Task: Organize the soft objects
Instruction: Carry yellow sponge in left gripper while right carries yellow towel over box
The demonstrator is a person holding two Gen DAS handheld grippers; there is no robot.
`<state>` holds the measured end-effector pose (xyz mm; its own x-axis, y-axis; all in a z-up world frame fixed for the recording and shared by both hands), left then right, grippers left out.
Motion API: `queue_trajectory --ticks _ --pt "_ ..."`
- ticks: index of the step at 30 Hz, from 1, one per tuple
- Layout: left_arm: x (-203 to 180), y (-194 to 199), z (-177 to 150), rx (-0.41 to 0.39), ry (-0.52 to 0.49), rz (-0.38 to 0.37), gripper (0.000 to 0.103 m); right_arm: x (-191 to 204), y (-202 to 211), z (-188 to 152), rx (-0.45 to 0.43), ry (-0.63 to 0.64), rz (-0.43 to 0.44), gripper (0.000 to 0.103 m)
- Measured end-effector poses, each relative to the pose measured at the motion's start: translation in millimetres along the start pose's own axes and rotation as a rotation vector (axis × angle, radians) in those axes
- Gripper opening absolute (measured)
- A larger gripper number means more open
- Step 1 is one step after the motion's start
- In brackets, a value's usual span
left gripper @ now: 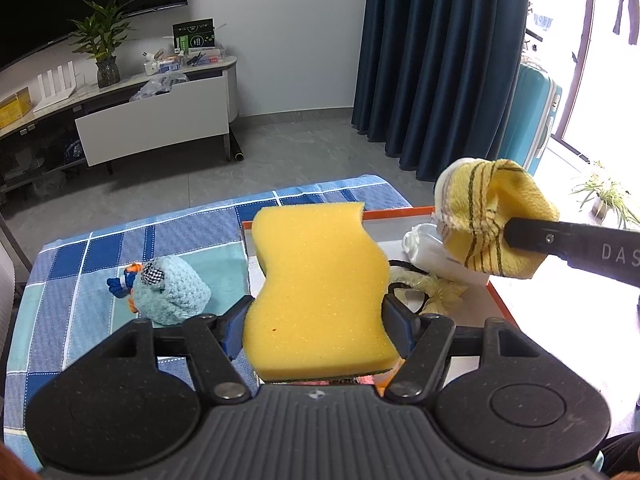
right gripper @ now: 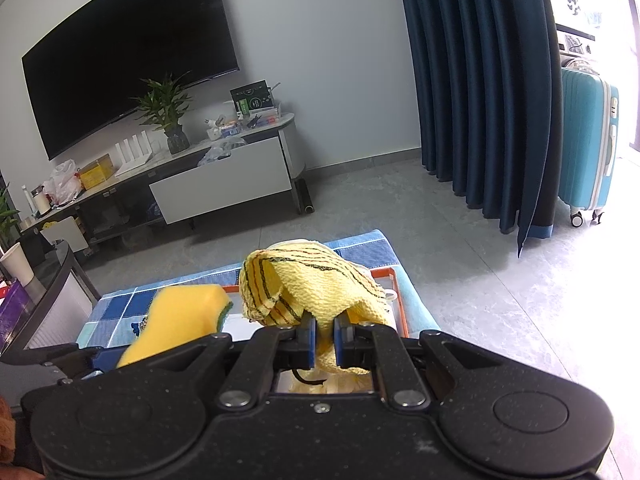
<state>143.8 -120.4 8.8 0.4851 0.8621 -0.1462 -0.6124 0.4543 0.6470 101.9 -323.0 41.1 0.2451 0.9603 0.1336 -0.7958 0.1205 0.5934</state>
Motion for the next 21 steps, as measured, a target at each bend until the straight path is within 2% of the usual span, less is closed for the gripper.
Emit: queue_trajectory --ticks 21 --pt "3 -33 8 0.033 0.021 -0.018 0.069 14 -37 16 0.015 0.027 -0.01 0.011"
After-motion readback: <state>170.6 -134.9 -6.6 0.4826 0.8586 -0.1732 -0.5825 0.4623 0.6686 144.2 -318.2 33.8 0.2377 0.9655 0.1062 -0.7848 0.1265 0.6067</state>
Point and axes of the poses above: each gripper's, at about its wrist camera, not at the fingertips, and y roughly against the way its jaws point, x to its left, z to its top, the point moved 1 cm from there along -y, roughly the way its jaws point, and after that the axes turned 10 degrees about -z, right-handed, at the moved point
